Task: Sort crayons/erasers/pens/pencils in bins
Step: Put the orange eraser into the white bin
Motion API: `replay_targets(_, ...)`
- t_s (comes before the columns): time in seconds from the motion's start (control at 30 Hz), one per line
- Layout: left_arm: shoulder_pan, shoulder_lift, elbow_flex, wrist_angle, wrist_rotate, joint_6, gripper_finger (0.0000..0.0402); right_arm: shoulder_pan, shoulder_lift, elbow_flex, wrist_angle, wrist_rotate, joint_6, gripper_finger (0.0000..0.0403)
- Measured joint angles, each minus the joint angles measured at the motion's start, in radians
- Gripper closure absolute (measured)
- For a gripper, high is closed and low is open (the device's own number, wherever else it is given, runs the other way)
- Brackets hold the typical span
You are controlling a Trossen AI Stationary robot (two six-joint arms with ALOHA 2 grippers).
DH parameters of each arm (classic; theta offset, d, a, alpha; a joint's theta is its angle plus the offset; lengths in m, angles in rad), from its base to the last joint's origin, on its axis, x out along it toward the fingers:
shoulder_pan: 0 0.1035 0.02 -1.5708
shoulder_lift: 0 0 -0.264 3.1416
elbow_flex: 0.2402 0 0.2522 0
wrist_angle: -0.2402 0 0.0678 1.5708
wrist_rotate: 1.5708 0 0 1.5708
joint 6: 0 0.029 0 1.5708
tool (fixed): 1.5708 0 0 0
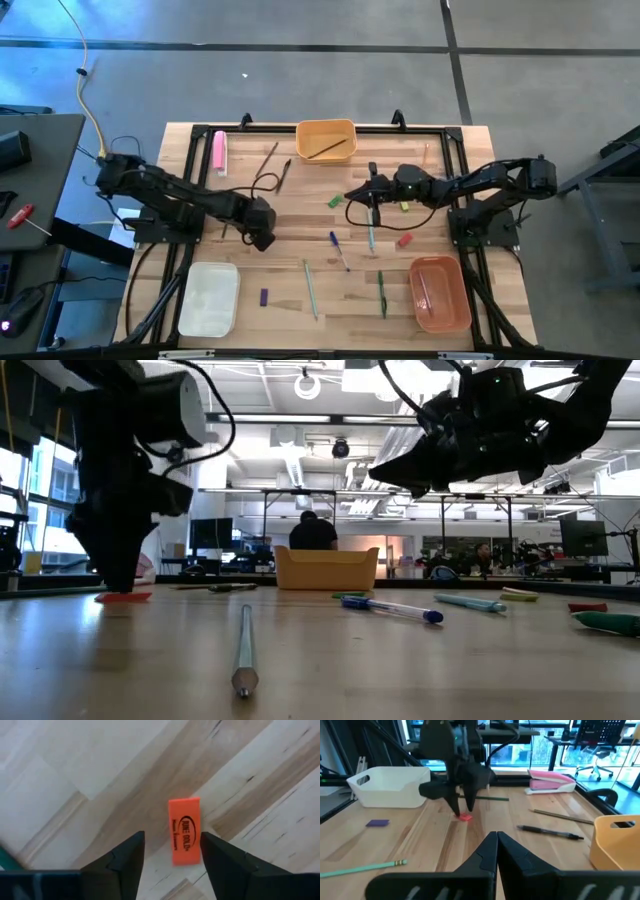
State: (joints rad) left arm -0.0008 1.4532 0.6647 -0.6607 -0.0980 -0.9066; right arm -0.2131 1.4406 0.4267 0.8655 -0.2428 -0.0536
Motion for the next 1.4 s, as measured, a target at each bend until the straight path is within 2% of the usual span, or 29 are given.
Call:
replay_targets(0.3,-0.066,0.039,0.003,-0.010,-0.016,-0.053,0.0235,0.000,0.000,0.000,0.013,0.000,0.000,0.0403)
replay_targets(0.53,-0.099,0.038,-0.019,-0.004,-0.015,-0.040,0.0288,0.000,0.000,0.000,0.015,0.001,-0.007,0.0403)
replay_targets(0.8,-0.104,0.034,-0.001,-0.026,-0.003,0.066,0.0344,0.000,0.000,0.000,0.015,0.001,-0.007,0.0403)
replay_targets(1.4,-0.110,0.020,0.120,-0.161,0.097,0.222,0.0346,0.000,0.000,0.000,0.015,0.001,-0.004,0.0403)
